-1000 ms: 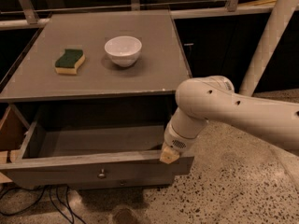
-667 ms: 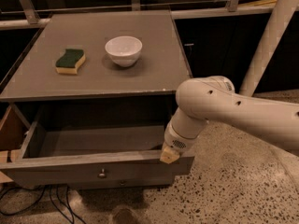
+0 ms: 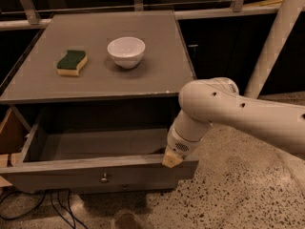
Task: Open top drawer
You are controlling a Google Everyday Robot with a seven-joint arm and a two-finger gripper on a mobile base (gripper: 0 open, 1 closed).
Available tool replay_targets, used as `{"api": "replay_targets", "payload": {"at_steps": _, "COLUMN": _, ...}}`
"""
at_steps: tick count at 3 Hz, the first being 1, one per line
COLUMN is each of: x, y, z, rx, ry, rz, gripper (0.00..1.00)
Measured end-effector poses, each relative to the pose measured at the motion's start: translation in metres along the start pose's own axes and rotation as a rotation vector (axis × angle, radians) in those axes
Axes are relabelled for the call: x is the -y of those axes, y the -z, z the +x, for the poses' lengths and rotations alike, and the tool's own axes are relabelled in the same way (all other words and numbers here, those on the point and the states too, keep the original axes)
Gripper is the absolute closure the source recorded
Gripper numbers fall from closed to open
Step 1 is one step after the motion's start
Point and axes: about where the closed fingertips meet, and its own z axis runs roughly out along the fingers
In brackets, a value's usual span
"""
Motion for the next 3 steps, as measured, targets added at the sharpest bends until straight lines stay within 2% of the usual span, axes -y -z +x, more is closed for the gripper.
{"api": "replay_targets", "payload": {"at_steps": 1, "x": 0.0000, "y": 0.0000, "z": 0.0000, "rx": 0.000, "ry": 0.000, "rz": 0.000, "gripper": 0.06}}
{"api": "replay_targets", "payload": {"at_steps": 2, "x": 0.0000, "y": 0.0000, "z": 0.0000, "rx": 0.000, "ry": 0.000, "rz": 0.000, "gripper": 0.00}}
{"api": "replay_targets", "payload": {"at_steps": 3, "x": 0.0000, "y": 0.0000, "z": 0.0000, "rx": 0.000, "ry": 0.000, "rz": 0.000, "gripper": 0.00}}
